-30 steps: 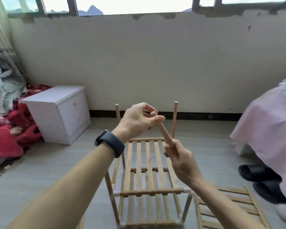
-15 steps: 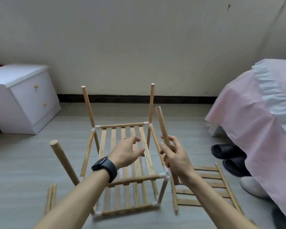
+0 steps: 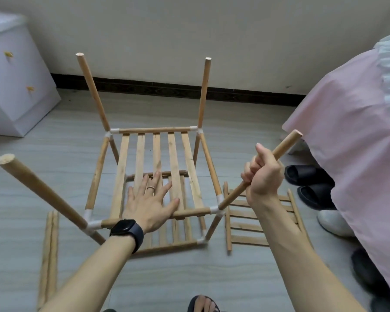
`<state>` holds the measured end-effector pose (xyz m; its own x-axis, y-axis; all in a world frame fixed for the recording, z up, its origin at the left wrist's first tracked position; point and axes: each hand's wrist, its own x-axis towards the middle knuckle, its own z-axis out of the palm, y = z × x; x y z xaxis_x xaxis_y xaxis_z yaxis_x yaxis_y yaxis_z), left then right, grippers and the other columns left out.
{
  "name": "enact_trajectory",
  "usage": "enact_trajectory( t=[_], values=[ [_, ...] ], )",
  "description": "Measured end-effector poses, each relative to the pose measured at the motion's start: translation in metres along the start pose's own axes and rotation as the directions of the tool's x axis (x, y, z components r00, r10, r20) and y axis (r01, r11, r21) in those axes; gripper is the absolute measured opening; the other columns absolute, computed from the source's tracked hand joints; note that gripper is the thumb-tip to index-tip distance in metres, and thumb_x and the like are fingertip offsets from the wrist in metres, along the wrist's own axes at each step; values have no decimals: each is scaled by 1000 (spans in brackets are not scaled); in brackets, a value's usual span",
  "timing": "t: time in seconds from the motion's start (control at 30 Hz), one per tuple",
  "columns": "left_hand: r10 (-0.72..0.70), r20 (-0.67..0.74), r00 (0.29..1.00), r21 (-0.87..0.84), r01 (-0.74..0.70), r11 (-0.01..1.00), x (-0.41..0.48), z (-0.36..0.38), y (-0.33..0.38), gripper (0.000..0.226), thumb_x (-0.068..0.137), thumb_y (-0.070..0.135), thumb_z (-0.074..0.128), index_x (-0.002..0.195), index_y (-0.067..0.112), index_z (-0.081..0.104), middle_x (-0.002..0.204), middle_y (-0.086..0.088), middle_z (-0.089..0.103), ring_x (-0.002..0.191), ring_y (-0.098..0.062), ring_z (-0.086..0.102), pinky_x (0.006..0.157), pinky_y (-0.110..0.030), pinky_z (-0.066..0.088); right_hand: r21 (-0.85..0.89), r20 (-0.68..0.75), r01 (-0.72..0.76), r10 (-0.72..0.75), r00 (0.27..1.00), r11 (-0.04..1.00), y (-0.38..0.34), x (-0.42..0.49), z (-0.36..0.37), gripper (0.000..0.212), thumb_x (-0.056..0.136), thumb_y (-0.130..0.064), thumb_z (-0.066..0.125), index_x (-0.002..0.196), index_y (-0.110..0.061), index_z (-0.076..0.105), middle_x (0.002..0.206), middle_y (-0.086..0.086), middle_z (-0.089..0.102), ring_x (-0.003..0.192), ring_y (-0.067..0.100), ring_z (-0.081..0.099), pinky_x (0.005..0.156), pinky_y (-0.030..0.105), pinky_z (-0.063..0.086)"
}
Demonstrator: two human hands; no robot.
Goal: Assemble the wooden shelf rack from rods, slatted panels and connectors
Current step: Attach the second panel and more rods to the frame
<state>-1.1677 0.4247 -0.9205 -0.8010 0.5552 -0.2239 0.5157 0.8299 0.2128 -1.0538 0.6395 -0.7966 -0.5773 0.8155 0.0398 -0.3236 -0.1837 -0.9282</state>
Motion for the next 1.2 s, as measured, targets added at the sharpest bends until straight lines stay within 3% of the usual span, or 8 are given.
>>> enact_trajectory(
  t=[0.23, 0.4, 0.57, 0.83, 1.2],
  values=[
    [-6, 20, 1000, -1, 6, 1000, -1, 0, 0, 75, 89, 81, 13, 157, 49, 10, 163, 13, -28, 153, -17, -21, 122, -58, -6, 19, 150, 30, -33, 988, 999, 8, 4, -14, 48, 89, -19, 55, 46, -30, 36, 43, -8, 25, 37, 12, 26, 44, 24, 28],
    [-2, 20, 1000, 1, 2, 1000, 2, 2, -2, 79, 86, 83, 8, 157, 49, 8, 162, 13, -28, 153, -17, -21, 122, -58, -5, 160, -28, -93, 98, 995, 983, 9, 16, -31, 41, 79, -24, 55, 49, -28, 28, 44, -8, 18, 36, 12, 18, 41, 23, 23],
    [-14, 29, 999, -17, 14, 1000, 3, 3, 0, 83, 82, 85, 5, 156, 49, 8, 162, 14, -29, 152, -16, -22, 121, -59, -6, 77, 69, -25, 19, 997, 997, 12, 19, -20, 44, 83, -18, 52, 45, -30, 32, 42, -9, 20, 34, 12, 19, 43, 20, 24],
    [-2, 31, 1000, -19, 2, 1000, 0, -1, -1, 81, 83, 84, 7, 156, 49, 10, 165, 12, -24, 153, -16, -19, 121, -60, 0, 134, 27, -174, 172, 985, 975, 14, 35, -24, 46, 92, -16, 45, 53, -28, 23, 47, -9, 14, 38, 12, 11, 39, 21, 20],
    [-10, 35, 999, -52, 12, 999, -3, -2, 0, 81, 81, 83, 8, 155, 50, 10, 165, 13, -23, 153, -14, -20, 121, -63, 1, 178, -4, -174, 178, 984, 969, 14, 27, -40, 47, 94, -17, 40, 51, -27, 24, 46, -9, 14, 39, 11, 12, 40, 22, 21]
  ],
)
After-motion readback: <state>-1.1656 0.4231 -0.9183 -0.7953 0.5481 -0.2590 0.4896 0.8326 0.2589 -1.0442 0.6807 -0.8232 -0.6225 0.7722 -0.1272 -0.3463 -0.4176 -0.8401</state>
